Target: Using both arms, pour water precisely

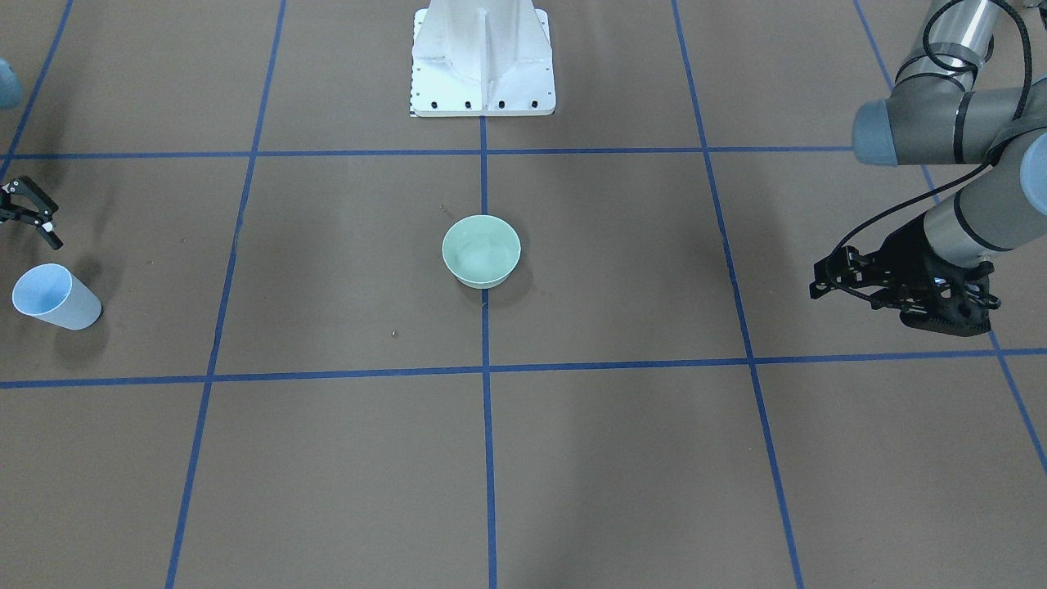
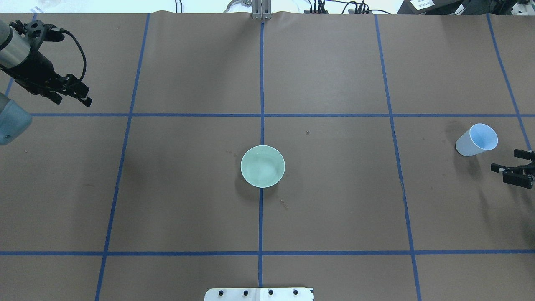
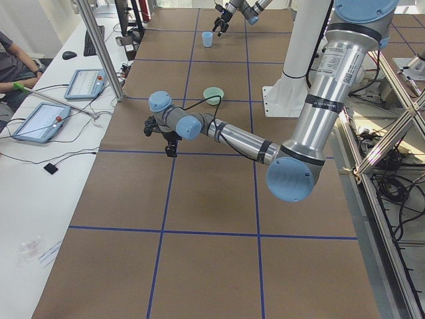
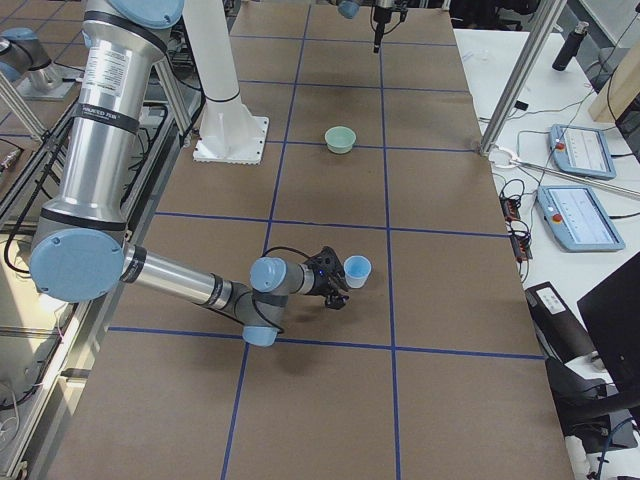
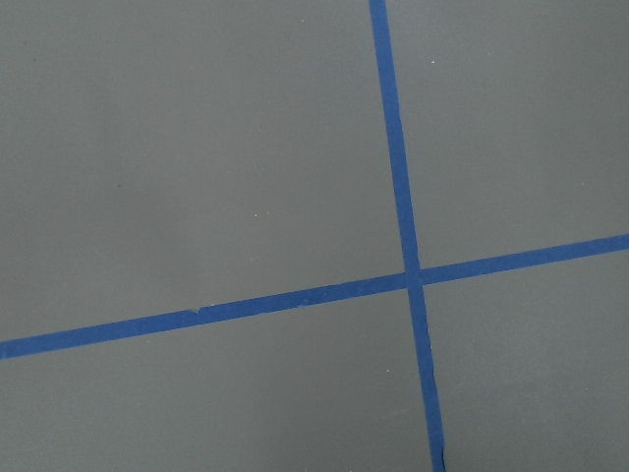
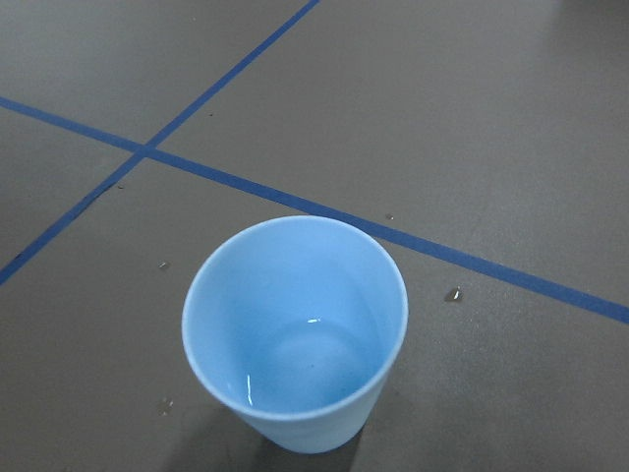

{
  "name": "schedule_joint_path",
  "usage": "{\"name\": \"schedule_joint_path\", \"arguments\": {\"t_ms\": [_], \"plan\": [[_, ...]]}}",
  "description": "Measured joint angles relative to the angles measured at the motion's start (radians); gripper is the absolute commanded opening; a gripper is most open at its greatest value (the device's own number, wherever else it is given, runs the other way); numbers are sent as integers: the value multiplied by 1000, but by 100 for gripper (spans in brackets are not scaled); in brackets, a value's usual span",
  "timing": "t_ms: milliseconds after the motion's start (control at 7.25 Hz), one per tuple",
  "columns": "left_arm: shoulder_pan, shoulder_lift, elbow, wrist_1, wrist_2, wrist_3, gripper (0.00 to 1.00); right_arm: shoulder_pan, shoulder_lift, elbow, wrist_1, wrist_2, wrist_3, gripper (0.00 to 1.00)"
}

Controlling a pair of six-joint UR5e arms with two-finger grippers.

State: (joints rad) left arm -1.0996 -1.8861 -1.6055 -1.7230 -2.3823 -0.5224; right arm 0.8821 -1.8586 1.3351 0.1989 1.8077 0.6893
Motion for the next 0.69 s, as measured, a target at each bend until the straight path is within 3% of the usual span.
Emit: {"name": "schedule_joint_path", "arguments": {"t_ms": [414, 690], "plan": [[53, -35, -51, 10, 1, -159, 95, 86, -26, -7, -9, 130, -11, 99], [171, -131, -77, 11, 45, -384, 95, 257, 6, -11, -141, 284, -89, 99]]}}
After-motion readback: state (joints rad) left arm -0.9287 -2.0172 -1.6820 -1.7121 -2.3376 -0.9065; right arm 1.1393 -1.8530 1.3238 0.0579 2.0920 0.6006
